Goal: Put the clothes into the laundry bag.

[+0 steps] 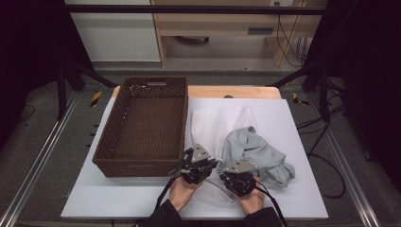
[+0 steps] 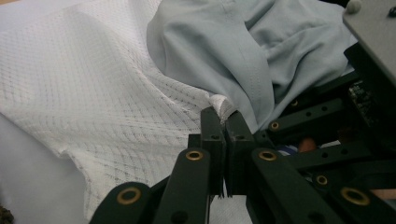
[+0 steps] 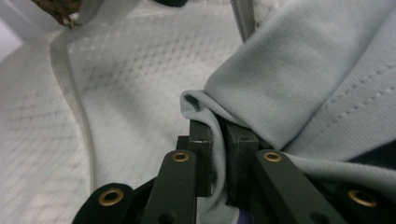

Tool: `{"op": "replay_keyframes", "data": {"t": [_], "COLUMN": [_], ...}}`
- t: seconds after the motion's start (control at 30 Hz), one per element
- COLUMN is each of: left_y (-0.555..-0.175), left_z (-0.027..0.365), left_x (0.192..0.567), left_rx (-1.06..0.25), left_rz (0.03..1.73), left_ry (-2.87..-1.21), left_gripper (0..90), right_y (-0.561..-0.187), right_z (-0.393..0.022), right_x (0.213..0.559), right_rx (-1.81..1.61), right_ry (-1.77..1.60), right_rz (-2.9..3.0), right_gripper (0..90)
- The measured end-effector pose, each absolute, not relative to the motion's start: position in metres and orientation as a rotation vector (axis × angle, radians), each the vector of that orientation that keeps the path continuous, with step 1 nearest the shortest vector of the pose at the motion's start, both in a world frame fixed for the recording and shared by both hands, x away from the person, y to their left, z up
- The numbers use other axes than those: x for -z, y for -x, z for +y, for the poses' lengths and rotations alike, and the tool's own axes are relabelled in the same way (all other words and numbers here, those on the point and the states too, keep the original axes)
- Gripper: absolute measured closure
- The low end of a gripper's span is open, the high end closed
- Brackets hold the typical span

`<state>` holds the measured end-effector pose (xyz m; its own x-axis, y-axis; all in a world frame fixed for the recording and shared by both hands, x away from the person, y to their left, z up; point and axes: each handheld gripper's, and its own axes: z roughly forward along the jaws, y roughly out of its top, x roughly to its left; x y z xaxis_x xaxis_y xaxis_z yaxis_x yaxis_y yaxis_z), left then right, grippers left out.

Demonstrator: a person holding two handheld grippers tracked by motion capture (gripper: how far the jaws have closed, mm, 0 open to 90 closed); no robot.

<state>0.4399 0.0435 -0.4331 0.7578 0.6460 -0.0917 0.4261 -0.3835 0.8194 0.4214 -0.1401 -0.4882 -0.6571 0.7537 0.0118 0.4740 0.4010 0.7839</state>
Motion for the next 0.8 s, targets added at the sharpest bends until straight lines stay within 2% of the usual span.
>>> {"op": "replay_keyframes", "data": {"t": [0.17, 0.37, 0.43, 0.6, 0.7, 0.73, 0.8], "left_y": [-0.440, -0.440, -0.439, -0.440, -0.439, -0.439, -0.440], "left_z": [0.046, 0.046, 0.046, 0.045, 0.044, 0.044, 0.044], "left_x": [0.435, 0.437, 0.437, 0.438, 0.438, 0.438, 0.439], "left_rx": [-0.316, -0.327, -0.335, -0.328, -0.330, -0.332, -0.327], "left_rz": [0.808, 0.805, 0.803, 0.798, 0.795, 0.795, 0.799], "left_ry": [-2.038, -2.053, -2.055, -2.061, -2.065, -2.065, -2.064], "left_gripper": [87.8, 87.8, 87.8, 87.8, 87.7, 87.7, 87.7], "right_y": [-0.417, -0.404, -0.404, -0.415, -0.425, -0.428, -0.431], "right_z": [-0.146, -0.164, -0.176, -0.203, -0.203, -0.200, -0.195], "right_x": [0.479, 0.438, 0.427, 0.430, 0.447, 0.452, 0.460], "right_rx": [-1.187, -1.305, -1.277, -1.134, -1.057, -1.023, -0.930], "right_ry": [-1.071, -1.023, -1.040, -1.179, -1.217, -1.217, -1.203], "right_rz": [2.348, 2.227, 2.134, 2.025, 2.078, 2.100, 2.130], "right_gripper": [58.8, 44.2, 36.2, 20.4, 22.7, 28.1, 48.9]}}
